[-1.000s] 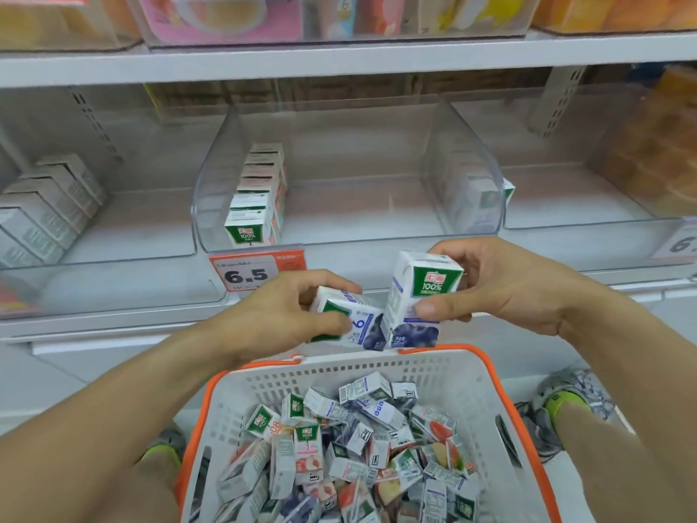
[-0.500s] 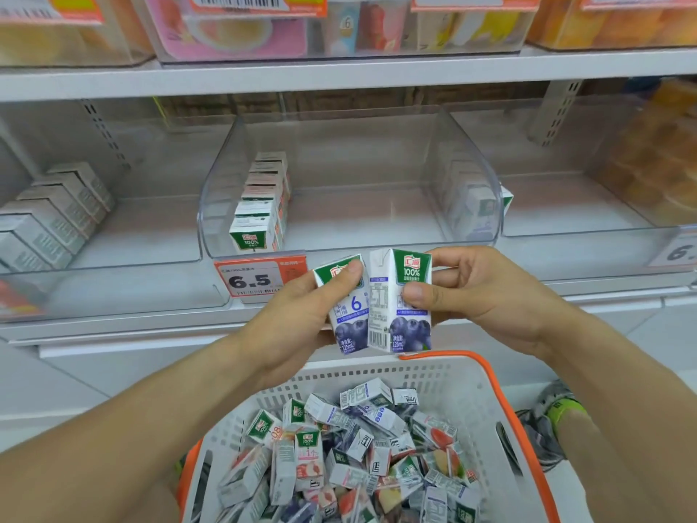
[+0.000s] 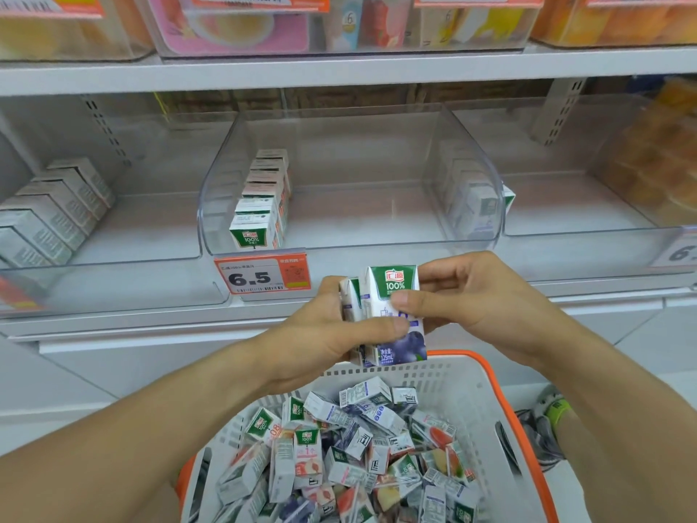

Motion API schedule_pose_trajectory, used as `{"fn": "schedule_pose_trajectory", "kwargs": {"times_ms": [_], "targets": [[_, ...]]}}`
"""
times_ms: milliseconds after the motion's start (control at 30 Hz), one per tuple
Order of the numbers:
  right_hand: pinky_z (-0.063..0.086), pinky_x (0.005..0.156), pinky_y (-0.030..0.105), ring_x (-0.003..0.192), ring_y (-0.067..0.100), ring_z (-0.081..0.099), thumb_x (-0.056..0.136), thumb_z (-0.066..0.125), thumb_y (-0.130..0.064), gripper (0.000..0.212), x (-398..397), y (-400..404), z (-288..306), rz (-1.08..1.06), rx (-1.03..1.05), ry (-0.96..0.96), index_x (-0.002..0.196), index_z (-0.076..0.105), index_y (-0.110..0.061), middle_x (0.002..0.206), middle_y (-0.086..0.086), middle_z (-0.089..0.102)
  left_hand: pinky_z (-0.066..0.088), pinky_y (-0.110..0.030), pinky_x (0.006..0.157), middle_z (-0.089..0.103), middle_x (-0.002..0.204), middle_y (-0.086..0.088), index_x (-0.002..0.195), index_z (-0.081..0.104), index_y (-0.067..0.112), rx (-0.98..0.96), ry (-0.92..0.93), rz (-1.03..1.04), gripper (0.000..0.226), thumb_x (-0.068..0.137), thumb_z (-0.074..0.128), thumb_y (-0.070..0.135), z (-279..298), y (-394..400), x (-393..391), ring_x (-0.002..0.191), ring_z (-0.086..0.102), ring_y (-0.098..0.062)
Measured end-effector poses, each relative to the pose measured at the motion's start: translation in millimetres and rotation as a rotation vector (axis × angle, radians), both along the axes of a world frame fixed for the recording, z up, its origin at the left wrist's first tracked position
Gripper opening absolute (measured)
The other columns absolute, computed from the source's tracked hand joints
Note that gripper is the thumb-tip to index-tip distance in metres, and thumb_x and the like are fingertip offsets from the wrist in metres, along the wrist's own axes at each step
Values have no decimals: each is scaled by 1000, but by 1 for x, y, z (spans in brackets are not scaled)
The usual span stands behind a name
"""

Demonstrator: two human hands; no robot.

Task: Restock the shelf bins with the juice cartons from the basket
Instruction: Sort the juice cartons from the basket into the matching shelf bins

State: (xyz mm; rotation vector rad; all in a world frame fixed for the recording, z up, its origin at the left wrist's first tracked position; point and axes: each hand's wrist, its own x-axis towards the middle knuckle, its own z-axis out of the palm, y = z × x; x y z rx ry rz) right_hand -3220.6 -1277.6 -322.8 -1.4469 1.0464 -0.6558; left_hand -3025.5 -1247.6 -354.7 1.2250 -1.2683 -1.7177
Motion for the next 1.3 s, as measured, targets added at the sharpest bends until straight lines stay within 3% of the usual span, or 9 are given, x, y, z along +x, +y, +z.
{"fn": "schedule_pose_trajectory", "kwargs": {"times_ms": [100, 300, 400, 533, 767, 867, 967, 1100, 1300], "targets": [[62, 78, 35, 87, 32, 74, 84, 74, -9, 18, -2, 1, -1, -8, 30, 1, 101, 75, -3, 91, 14, 77, 50, -59, 92, 65, 120, -21, 124, 41, 17, -10, -86, 46, 87, 50, 86, 29, -3, 0, 1, 110, 66, -37], [63, 71, 35, 82, 26, 73, 77, 81, -7, 34, -4, 2, -1, -14, -7, 71, 109, 71, -9, 101, 16, 73, 56, -47, 87, 68, 109, -17, 121, 49, 24, -80, -171, -20, 78, 53, 86, 19, -3, -2, 7, 92, 69, -26], [61, 76, 29, 90, 11, 71, 74, 85, -13, 59, -10, 1, -3, 83, -64, 146, 125, 60, -28, 115, -2, 65, 60, -37, 83, 70, 111, -8, 122, 49, 30, -201, -320, -63, 74, 64, 88, 6, 3, -3, 5, 96, 70, -23], [58, 83, 28, 99, 10, 70, 69, 89, -22, 63, -18, -1, -9, 191, -173, 194, 124, 61, -34, 115, -17, 66, 59, -39, 83, 74, 105, 1, 125, 38, 29, -247, -415, -114, 79, 67, 88, 9, 7, -4, 1, 90, 72, -19], [59, 68, 36, 85, 28, 73, 64, 90, -18, 69, -53, -2, 0, 29, -265, -3, 123, 58, -30, 112, 4, 65, 60, -39, 80, 73, 109, 2, 119, 40, 25, -375, -193, -23, 74, 65, 90, 24, 14, -5, -29, 97, 70, -21], [58, 62, 52, 82, 33, 72, 59, 88, -25, 73, -69, -1, 8, -56, -391, -81, 124, 55, -29, 108, 7, 66, 54, -32, 93, 69, 116, 5, 119, 47, 26, -531, -135, 37, 65, 67, 86, 33, 15, -9, -50, 109, 66, -16], [59, 58, 46, 81, 30, 71, 62, 86, -17, 71, -88, -4, 18, -170, -516, -177, 124, 52, -20, 106, 12, 66, 48, -29, 101, 63, 123, 11, 122, 52, 25, -634, -109, 74, 54, 78, 70, 51, 18, -18, -61, 121, 58, -11], [60, 71, 31, 95, 18, 70, 65, 83, -24, 62, -120, -17, 33, -434, -711, -189, 119, 51, -21, 105, 1, 70, 38, -11, 96, 60, 115, 14, 117, 57, 26, -927, -518, 249, 30, 89, 61, 37, 11, -40, -51, 111, 52, 4], [61, 77, 37, 102, 18, 69, 64, 93, -12, 78, -155, -51, 39, -476, -761, 24, 126, 49, -25, 108, -5, 63, 48, -41, 78, 61, 95, 8, 103, 64, 18, -1197, -874, 242, 19, 85, 72, 18, -15, -69, -49, 81, 54, -9]]}}
